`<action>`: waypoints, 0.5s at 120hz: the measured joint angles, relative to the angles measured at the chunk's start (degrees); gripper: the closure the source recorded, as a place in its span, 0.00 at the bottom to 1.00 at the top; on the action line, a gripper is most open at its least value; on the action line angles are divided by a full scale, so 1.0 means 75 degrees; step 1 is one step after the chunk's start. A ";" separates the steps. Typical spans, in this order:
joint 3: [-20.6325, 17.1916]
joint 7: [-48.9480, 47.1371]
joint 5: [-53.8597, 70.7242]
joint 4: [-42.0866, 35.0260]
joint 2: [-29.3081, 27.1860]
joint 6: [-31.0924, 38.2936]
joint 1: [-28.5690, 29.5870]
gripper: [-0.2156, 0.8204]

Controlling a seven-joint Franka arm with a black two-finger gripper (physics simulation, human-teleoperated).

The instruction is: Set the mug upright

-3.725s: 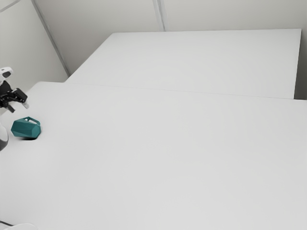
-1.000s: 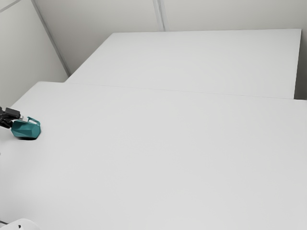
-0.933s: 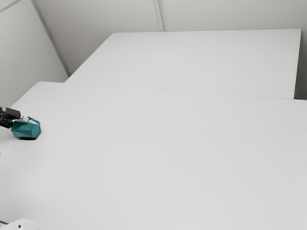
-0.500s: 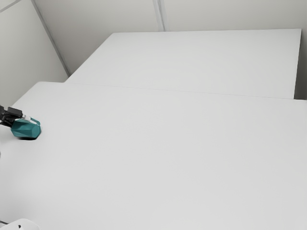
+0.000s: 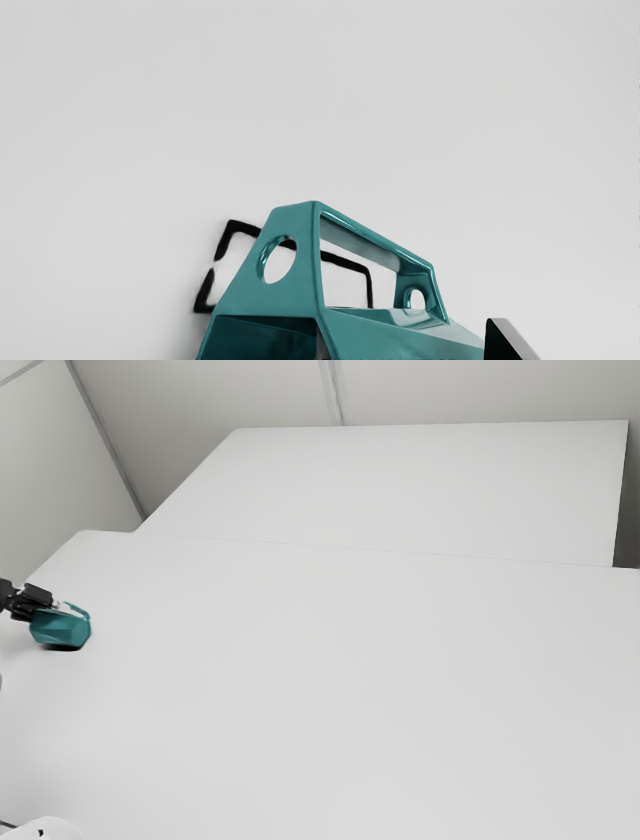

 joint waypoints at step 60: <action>-0.0543 -0.0010 -0.0142 0.0016 -0.0049 0.0046 -0.0013 0.93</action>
